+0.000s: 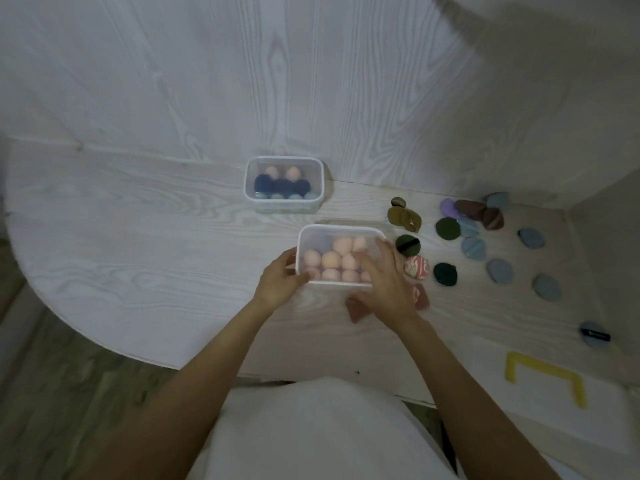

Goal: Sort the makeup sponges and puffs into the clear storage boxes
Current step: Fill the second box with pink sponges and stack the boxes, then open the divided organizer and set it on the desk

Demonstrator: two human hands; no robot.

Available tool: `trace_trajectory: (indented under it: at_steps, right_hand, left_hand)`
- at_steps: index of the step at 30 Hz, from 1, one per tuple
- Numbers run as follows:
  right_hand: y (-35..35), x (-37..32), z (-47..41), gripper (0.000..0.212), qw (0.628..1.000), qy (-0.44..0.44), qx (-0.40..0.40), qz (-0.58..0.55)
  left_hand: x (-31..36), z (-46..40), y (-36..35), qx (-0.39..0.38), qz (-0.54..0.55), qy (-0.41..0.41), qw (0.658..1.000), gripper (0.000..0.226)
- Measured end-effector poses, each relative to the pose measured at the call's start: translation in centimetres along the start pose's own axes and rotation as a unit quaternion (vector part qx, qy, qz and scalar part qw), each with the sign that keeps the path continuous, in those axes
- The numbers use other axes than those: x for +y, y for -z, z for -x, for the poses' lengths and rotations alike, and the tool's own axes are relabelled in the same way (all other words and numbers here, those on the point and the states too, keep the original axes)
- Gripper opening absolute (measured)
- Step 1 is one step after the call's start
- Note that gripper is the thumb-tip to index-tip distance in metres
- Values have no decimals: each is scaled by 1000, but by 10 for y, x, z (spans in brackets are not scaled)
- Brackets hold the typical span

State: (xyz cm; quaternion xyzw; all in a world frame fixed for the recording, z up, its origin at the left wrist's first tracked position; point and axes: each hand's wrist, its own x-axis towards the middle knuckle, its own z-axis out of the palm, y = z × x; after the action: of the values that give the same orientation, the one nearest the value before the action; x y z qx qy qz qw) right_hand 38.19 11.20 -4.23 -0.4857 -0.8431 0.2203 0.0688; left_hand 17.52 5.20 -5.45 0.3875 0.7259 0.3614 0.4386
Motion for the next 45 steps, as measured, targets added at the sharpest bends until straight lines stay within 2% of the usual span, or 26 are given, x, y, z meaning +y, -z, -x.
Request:
trace_trajectory:
  at_steps: [3,5,7,11,14,17,21,23,25,27,29,31,33,35,37,41,43,45]
  right_hand:
    - [1,-14,3,91,990,-69,23,-119]
    - [2,-26,-1,96,963,-106,11,-247]
    - [-3,-37,-8,92,938,-90,-5,-334]
    - [-15,-66,-27,79,905,-84,-42,-415]
    - [-13,-83,-45,66,883,-99,-13,-458]
    - [-2,-90,-70,54,882,-94,29,-461]
    - [18,-99,-117,50,890,-87,69,-441]
    - [20,-98,-137,46,906,-78,84,-407]
    - [18,-92,-148,48,928,-90,94,-350]
    - [20,-84,-145,43,928,-122,117,-332]
    - [24,-78,-126,29,924,-119,139,-337]
    - [28,-70,-95,20,924,-100,155,-336]
    - [30,-57,-57,16,941,-84,151,-291]
    - [33,-40,-17,18,970,-86,129,-186]
    - [35,-19,21,19,984,-89,134,-81]
    - [46,41,108,21,966,-142,214,-16]
    - [51,75,145,22,949,-197,244,-3]
    - [55,105,174,29,934,-255,250,-6]
  left_hand:
    - [-4,10,12,13,43,2,999,51]
    - [-8,14,26,25,82,8,996,48]
    - [-12,17,41,44,110,18,993,46]
    - [-17,24,73,86,146,37,985,43]
    - [-8,21,95,142,152,18,978,39]
    - [12,3,109,185,173,-15,967,40]
    - [37,-40,114,145,188,-55,970,51]
    - [42,-65,113,152,139,-51,977,57]
    - [43,-77,109,207,25,-58,976,59]
    - [46,-76,102,257,-38,-129,957,51]
    - [53,-63,88,262,-37,-212,941,41]
    - [58,-48,67,197,-29,-257,946,38]
    - [61,-33,42,84,-53,-255,962,36]
    - [62,-22,15,-37,-130,-236,962,32]
    - [62,-12,-11,-130,-219,-221,941,28]
    - [70,14,-83,-273,-226,-128,926,27]
    - [74,26,-119,-303,-211,-86,925,29]
    - [78,37,-152,-323,-147,-24,935,32]
